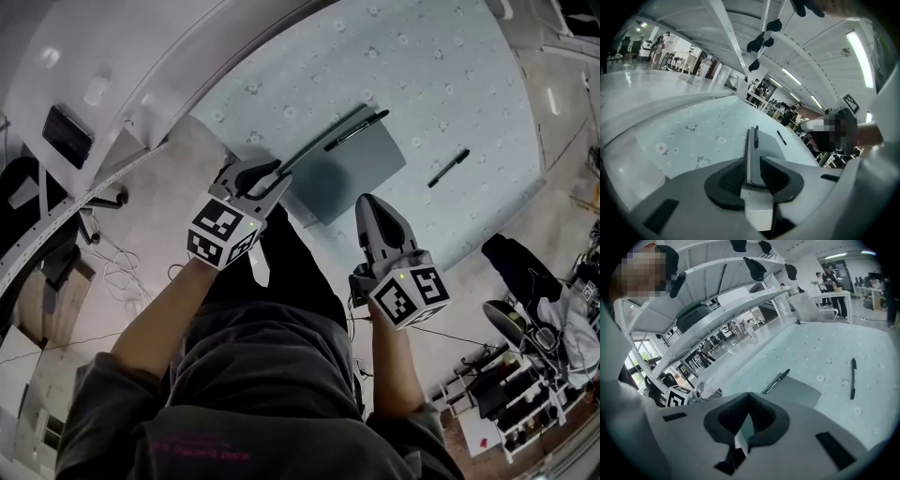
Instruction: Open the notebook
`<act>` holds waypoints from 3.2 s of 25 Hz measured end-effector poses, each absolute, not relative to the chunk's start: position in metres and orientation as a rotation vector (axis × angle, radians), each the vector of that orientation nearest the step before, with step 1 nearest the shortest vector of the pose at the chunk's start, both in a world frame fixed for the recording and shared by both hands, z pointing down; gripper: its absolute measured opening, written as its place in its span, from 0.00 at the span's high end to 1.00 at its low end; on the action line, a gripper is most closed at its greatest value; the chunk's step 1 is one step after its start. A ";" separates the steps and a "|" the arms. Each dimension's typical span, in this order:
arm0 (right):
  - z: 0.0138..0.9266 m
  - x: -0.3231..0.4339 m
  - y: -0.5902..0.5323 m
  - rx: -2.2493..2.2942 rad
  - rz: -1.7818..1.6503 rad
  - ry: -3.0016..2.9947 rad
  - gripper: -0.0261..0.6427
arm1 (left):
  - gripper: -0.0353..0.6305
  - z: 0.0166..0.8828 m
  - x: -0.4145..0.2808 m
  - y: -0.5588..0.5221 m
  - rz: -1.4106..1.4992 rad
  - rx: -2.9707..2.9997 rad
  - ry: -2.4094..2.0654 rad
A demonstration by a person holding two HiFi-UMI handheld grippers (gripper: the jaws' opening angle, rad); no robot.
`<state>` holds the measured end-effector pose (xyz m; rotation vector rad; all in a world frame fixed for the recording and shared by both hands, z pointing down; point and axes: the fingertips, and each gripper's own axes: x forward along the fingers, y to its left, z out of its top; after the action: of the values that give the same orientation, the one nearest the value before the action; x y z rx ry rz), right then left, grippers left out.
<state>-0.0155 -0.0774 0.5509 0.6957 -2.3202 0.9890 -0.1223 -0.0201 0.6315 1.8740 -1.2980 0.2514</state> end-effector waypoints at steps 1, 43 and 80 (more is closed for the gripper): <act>0.552 -0.016 -0.076 0.692 0.991 -2.316 0.96 | 0.80 0.634 -0.121 -0.018 0.250 1.866 -1.295; 0.544 0.006 -0.060 0.728 1.013 -2.334 0.96 | 0.89 0.639 -0.102 -0.010 0.052 1.668 -1.223; 0.499 0.188 -0.032 1.452 1.162 -2.278 0.96 | 0.91 0.545 0.110 0.023 0.602 2.431 -0.612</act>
<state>0.1879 -0.0323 0.4994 1.4523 -2.2776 1.1620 0.1105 0.0232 0.5452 2.4314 -0.6115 0.6020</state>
